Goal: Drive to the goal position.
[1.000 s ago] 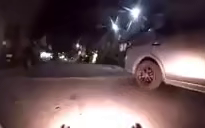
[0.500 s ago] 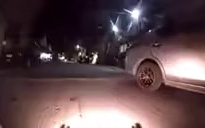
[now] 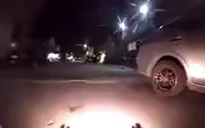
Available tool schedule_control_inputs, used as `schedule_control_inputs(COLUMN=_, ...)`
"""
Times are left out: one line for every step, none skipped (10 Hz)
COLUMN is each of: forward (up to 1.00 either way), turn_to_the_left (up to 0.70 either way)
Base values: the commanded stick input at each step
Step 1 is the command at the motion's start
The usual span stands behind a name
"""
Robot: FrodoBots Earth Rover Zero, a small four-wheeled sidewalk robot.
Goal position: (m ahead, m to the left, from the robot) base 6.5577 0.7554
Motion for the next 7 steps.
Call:
schedule_control_inputs(forward=0.85, turn_to_the_left=0.0)
schedule_control_inputs(forward=0.85, turn_to_the_left=0.0)
schedule_control_inputs(forward=0.85, turn_to_the_left=0.0)
schedule_control_inputs(forward=0.85, turn_to_the_left=0.0)
schedule_control_inputs(forward=0.85, turn_to_the_left=0.0)
schedule_control_inputs(forward=0.85, turn_to_the_left=0.0)
schedule_control_inputs(forward=0.85, turn_to_the_left=0.0)
